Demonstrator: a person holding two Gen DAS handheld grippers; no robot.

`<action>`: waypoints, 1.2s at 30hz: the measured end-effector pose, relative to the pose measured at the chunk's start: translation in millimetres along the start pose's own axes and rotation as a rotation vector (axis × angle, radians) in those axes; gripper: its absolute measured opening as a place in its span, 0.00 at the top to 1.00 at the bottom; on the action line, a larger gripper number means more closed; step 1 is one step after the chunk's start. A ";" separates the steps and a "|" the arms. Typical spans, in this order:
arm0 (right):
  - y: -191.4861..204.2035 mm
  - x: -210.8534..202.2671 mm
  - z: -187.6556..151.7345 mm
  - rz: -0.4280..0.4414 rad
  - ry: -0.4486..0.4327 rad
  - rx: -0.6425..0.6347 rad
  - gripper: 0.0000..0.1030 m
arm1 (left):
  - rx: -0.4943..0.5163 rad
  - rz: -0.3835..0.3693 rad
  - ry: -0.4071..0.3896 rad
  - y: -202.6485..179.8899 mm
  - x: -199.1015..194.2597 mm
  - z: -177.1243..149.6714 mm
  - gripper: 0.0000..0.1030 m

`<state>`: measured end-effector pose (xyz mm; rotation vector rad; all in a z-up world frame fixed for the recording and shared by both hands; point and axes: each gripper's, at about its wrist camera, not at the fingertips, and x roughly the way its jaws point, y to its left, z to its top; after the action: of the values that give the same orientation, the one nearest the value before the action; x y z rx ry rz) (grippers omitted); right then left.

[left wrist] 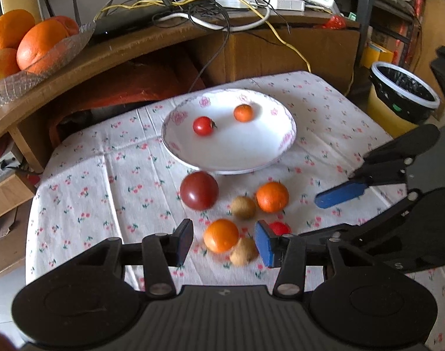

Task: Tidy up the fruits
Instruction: 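Withdraw both tools from the bowl toward the remaining fruits, then grasp the red tomato with the right tool while the left tool grasps the brown kiwi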

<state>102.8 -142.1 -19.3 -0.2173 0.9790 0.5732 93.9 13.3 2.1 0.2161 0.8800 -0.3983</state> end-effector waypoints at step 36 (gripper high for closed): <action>-4.5 13.4 0.9 0.009 0.055 0.005 0.71 | -0.122 -0.104 0.110 6.2 27.1 -13.4 0.48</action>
<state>111.6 -140.6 -30.3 -0.2252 1.0347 0.5756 102.5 16.8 -27.3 0.0805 1.0237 -0.4312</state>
